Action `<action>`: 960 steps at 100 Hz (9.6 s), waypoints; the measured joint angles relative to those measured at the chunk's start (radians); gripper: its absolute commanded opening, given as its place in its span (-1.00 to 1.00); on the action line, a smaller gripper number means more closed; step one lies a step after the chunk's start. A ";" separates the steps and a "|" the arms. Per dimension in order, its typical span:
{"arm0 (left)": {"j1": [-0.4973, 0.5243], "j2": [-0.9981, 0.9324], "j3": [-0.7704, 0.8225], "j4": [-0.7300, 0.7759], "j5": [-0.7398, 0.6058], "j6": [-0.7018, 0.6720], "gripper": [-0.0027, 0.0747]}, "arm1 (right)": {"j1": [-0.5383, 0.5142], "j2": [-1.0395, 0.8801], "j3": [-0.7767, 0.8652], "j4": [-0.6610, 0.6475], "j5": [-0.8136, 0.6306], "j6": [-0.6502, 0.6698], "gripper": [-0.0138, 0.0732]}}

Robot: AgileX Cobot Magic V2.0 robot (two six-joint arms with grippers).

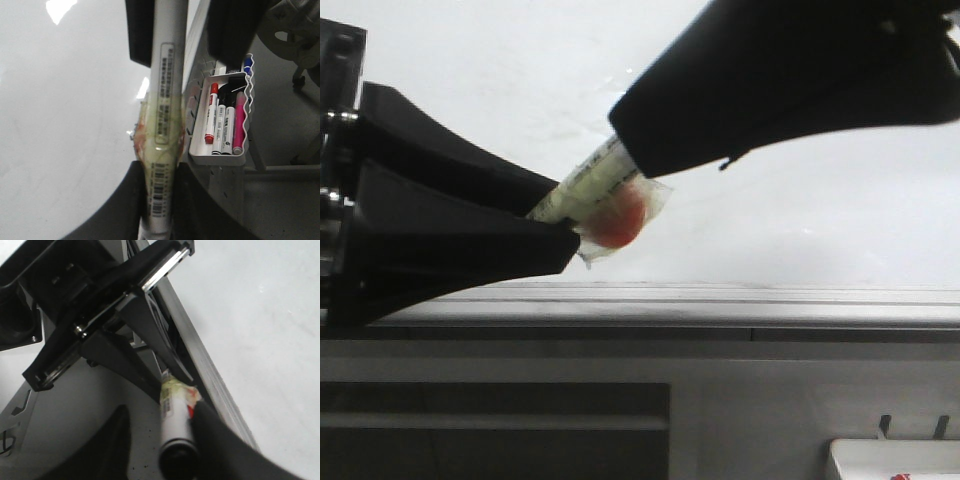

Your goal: Write number 2 on whiteboard

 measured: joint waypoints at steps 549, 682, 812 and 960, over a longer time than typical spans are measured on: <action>0.000 -0.613 0.059 -0.219 0.314 -0.045 -0.98 | -0.108 -0.048 -0.084 -0.826 0.076 0.913 -0.80; -0.101 -0.344 0.026 -0.095 0.314 -0.053 -0.07 | 0.262 0.059 -0.258 -0.864 0.073 0.888 -0.80; -0.101 -0.208 -0.002 -0.249 0.262 -0.053 -0.98 | 0.288 0.043 -0.270 -0.953 -0.050 0.879 0.44; 0.009 0.007 -0.056 -1.141 0.253 -0.055 -0.14 | 0.271 -0.079 -0.277 -1.028 -0.045 0.899 0.42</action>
